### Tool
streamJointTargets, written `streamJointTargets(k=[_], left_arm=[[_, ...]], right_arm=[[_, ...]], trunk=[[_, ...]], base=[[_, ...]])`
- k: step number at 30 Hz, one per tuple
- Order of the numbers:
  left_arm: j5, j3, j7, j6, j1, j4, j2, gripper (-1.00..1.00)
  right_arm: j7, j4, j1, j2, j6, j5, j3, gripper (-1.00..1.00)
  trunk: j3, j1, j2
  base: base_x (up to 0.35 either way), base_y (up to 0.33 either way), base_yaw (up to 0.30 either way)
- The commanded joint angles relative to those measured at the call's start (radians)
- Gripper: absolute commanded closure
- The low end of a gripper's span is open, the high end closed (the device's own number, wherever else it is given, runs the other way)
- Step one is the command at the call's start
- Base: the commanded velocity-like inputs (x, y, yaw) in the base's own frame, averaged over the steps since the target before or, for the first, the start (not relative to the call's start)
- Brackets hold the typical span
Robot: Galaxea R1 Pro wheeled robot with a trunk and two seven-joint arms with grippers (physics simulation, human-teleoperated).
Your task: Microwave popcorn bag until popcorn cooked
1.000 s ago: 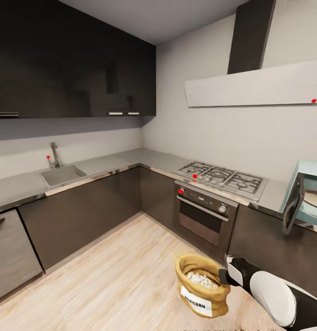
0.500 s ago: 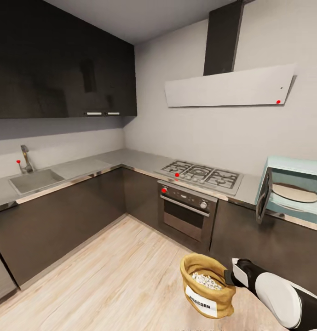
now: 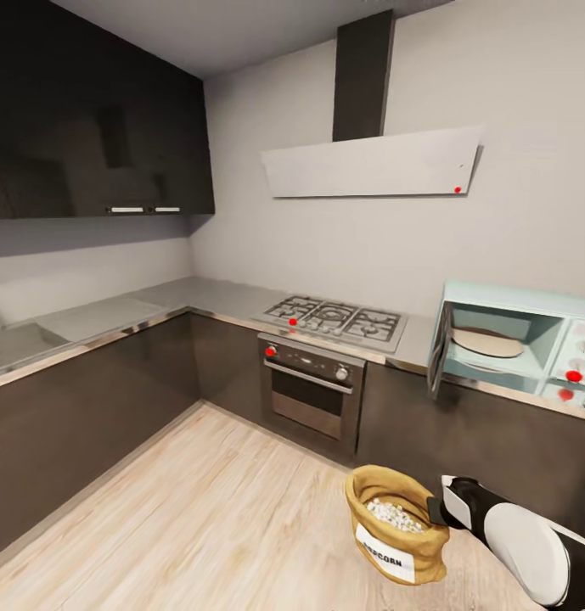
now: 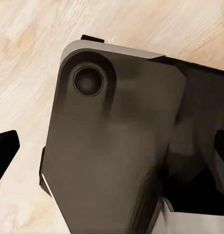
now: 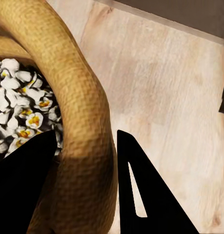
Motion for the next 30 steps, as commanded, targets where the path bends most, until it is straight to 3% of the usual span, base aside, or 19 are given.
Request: streamJointTargets(k=[1,11,30], left_arm=[[0.005,0.005,0.0,0.0,0.0,-0.002,0.0,-1.0],[0.004,0.004,0.0,0.0,0.0,-0.002,0.0,-1.0],[0.005,0.004,0.0,0.0,0.0,-0.002,0.0,-1.0]], right_arm=[[-0.003,0.0,-0.001,-0.009,0.002,0.008,-0.01,1.0],[-0.001,-0.015,-0.001,-0.034,0.002,0.005,-0.011,1.0],[-0.001,-0.015,-0.001,-0.035,0.002,0.005,-0.01,1.0]], trunk=[[-0.001,0.0,-0.001],[-0.001,0.0,-0.001],[-0.001,0.0,-0.001]], base=[[0.0,0.0,-0.286],[0.0,0.0,-0.286],[0.0,0.0,-0.287]])
